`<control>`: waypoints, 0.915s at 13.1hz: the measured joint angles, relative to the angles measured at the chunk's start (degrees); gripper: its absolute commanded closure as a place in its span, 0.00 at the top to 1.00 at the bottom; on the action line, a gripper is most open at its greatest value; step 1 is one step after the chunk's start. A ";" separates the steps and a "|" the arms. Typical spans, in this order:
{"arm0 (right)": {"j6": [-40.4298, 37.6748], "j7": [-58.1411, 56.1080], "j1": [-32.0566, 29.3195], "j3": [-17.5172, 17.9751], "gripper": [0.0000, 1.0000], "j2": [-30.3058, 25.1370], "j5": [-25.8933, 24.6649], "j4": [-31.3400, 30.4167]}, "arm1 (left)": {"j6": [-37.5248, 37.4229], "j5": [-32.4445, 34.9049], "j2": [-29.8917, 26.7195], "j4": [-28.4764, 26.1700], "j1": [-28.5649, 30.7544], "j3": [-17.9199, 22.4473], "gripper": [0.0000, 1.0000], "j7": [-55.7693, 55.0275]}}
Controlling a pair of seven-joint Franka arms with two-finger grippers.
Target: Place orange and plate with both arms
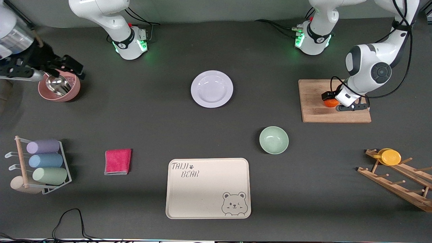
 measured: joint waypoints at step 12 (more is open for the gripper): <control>2.49 0.55 5.00 -0.16 1.00 -2.59 11.00 -8.11 | -29.20 -0.04 -13.88 12.20 -0.01 -0.06 0.00 0.11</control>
